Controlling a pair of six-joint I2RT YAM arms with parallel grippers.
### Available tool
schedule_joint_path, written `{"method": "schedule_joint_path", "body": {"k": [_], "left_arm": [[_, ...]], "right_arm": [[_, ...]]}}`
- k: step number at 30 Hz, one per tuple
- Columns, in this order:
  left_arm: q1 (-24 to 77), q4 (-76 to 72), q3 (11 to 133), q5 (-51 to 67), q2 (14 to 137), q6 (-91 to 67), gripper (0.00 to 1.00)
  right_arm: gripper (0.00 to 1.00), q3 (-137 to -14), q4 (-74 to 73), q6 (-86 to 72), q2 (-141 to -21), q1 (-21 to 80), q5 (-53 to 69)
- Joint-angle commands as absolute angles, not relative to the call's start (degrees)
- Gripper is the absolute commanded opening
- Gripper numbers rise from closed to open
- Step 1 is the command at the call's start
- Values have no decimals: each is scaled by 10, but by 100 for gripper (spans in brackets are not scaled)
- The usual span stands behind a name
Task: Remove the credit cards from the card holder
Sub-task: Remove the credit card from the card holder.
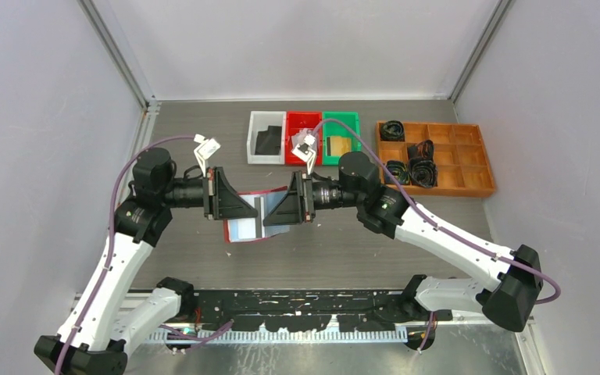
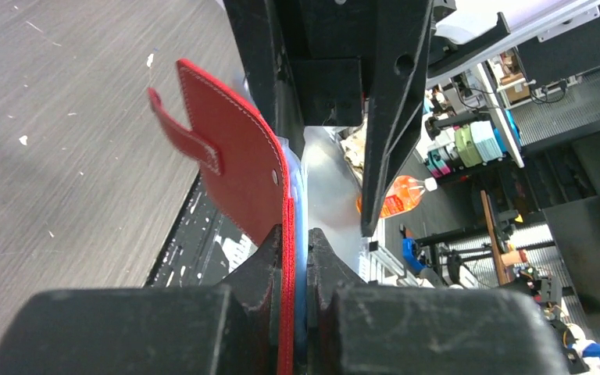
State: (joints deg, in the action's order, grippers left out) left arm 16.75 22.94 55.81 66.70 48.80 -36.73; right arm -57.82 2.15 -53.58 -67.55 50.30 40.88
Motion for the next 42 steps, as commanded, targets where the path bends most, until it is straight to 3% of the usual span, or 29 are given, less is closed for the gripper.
{"method": "schedule_joint_path", "body": {"k": [1,8,16,21,25,31,42], "left_arm": [[165,175,556,705,473,-400,0],[165,172,561,691,482,-403,0],[165,165,564,697,471,-410,1],[165,146,561,723,469,-426,18],[165,143,564,738,476,-432,22],[165,132,573,753,482,-441,6],[165,128,574,758,485,-448,13]], "right_arm": [[51,-590,132,-564,-683,506,431],[41,-584,151,-576,-694,510,446],[18,-564,173,-582,-698,513,434],[1,-547,170,-582,-687,505,414],[1,-532,169,-583,-672,498,401],[1,-509,156,-567,-644,494,386],[1,-488,116,-542,-605,489,378]]}}
